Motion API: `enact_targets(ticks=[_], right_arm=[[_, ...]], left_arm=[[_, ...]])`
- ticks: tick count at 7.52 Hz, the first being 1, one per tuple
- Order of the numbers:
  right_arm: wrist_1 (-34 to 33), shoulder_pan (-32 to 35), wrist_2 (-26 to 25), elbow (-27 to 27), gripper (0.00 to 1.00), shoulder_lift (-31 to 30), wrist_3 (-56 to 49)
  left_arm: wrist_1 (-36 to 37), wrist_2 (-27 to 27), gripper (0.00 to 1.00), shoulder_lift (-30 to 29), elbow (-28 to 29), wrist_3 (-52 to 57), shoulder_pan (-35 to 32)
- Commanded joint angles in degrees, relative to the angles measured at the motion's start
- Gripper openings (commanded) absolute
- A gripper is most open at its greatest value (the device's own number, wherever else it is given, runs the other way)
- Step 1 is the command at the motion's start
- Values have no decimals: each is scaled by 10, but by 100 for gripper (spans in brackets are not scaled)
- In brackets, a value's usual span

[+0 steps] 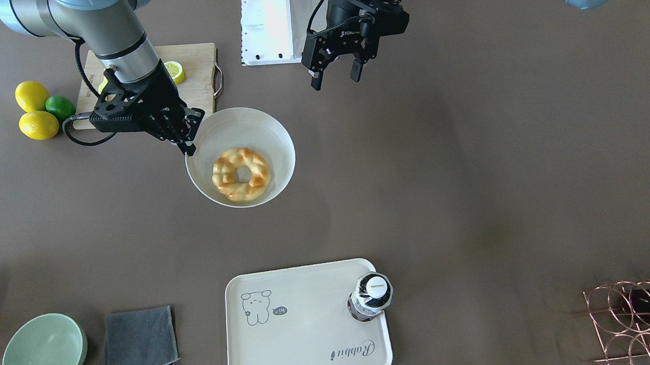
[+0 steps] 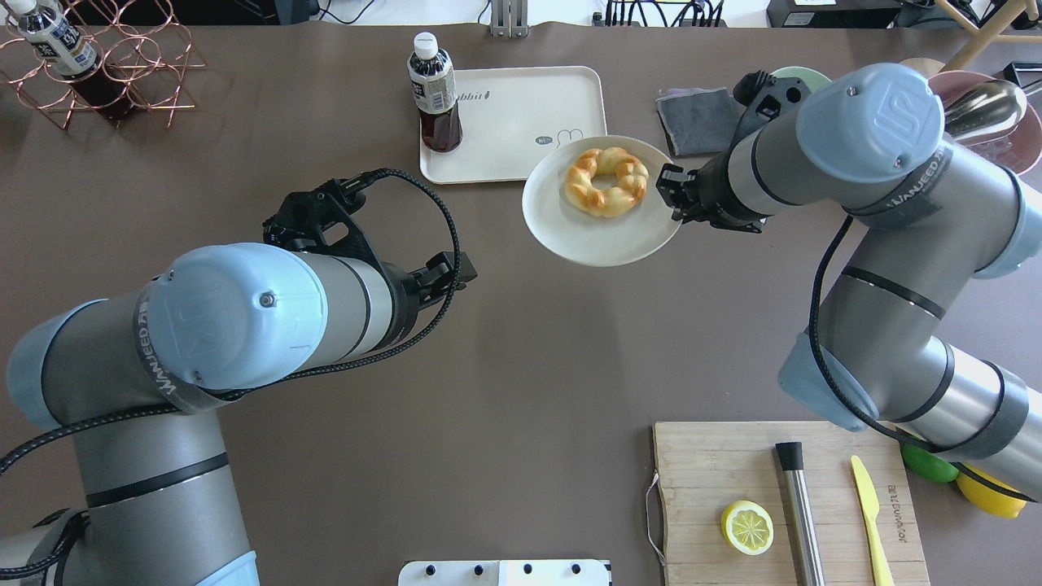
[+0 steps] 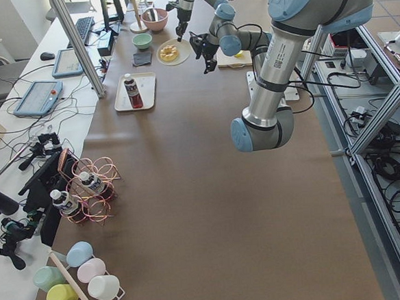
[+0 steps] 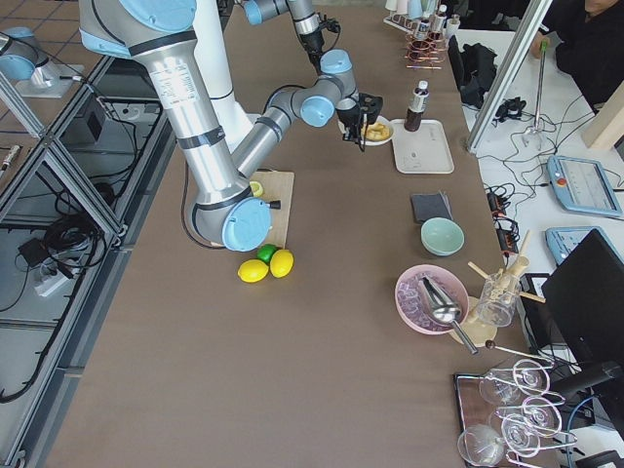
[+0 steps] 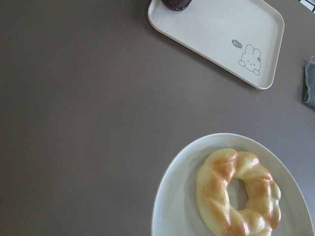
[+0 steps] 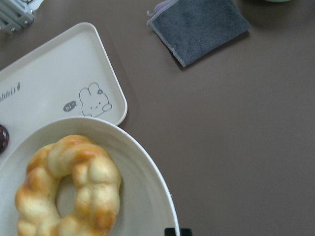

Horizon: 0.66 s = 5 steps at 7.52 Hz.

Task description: Place donut on tray

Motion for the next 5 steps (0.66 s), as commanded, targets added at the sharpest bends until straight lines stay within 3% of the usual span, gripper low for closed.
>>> enact_targets(ticks=[1, 3, 5], right_arm=[[1, 36, -6, -33, 0, 46, 173], [84, 34, -6, -133, 0, 92, 215], [148, 34, -8, -226, 0, 136, 215]], left_arm=[[0, 1, 98, 2, -1, 0, -4], [-1, -3, 98, 19, -1, 20, -27], [-2, -55, 98, 40, -1, 105, -80]])
